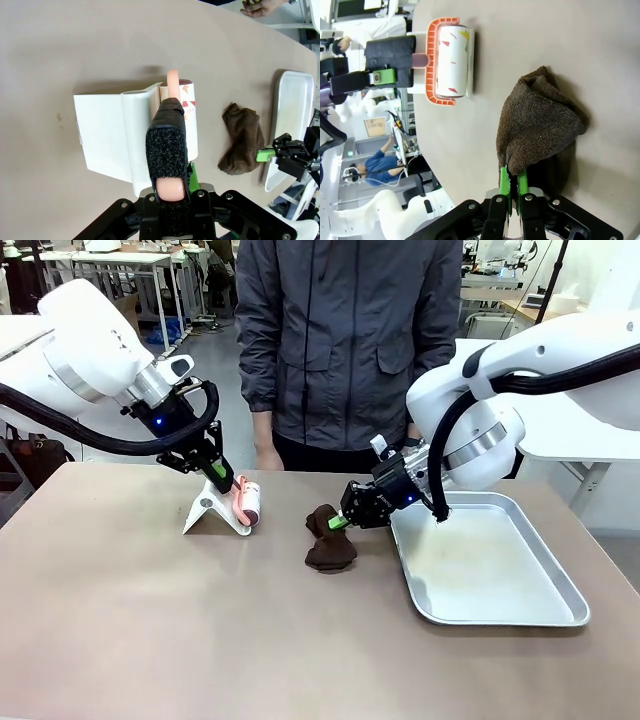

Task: Clean the surface of the table.
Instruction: Return the Lint Roller and towel to their original positions.

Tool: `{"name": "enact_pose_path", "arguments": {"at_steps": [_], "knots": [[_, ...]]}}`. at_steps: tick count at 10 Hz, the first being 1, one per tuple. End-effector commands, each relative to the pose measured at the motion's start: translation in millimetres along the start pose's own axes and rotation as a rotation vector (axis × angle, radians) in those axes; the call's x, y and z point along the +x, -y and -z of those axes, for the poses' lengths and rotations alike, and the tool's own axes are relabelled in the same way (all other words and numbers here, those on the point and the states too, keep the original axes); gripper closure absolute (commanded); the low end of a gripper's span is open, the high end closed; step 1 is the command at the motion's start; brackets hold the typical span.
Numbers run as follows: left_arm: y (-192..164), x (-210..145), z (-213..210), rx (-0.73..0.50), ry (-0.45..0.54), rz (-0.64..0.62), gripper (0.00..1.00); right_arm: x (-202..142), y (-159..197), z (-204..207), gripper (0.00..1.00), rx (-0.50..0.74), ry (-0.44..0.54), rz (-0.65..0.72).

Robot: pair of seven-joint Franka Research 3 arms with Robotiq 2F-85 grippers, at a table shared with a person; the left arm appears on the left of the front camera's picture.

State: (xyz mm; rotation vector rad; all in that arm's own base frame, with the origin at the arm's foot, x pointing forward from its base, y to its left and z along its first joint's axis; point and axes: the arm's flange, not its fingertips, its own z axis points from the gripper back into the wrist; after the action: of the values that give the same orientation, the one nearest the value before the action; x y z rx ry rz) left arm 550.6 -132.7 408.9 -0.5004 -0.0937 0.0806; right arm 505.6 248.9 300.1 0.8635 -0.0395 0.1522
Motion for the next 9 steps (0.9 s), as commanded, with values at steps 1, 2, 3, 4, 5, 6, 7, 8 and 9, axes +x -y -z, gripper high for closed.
{"name": "enact_pose_path", "arguments": {"at_steps": [1, 2, 3, 4, 5, 6, 7, 8, 9], "knots": [[0.2, -0.6, 2.0, 0.037, 0.006, 0.013, 0.81, 7.1, -0.4, -0.9, 0.94, 0.01, -0.027, 0.002], [-0.3, -1.0, 3.3, 0.048, 0.001, 0.016, 0.81, 7.8, 0.0, -0.5, 0.94, 0.017, -0.033, 0.0], [-1.5, -1.3, 4.6, 0.057, -0.002, 0.014, 0.81, 8.4, 0.3, 0.0, 0.94, 0.019, -0.036, 0.002], [-1.5, -1.4, 5.8, 0.056, -0.004, 0.011, 0.81, 8.6, 0.6, 0.0, 0.94, 0.016, -0.037, 0.003], [-0.7, -1.8, 6.7, 0.054, -0.006, 0.01, 0.81, 8.9, 0.5, -0.4, 0.94, 0.016, -0.037, 0.003], [-2.5, -1.4, 6.5, 0.059, -0.008, 0.008, 0.81, 9.4, 0.6, -0.1, 0.94, 0.012, -0.036, 0.005], [-2.9, -1.1, 5.9, 0.066, -0.012, -0.005, 0.33, 9.4, 0.8, -1.1, 0.51, 0.028, -0.034, 0.007], [-3.3, -1.5, 4.9, 0.084, -0.011, -0.005, 0.25, 9.4, 1.0, -1.0, 0.37, 0.026, -0.043, 0.008], [-3.7, -2.4, 3.9, 0.093, -0.009, -0.005, 0.0, 9.3, 1.2, -0.9, 0.0, 0.024, -0.043, 0.01]]}}
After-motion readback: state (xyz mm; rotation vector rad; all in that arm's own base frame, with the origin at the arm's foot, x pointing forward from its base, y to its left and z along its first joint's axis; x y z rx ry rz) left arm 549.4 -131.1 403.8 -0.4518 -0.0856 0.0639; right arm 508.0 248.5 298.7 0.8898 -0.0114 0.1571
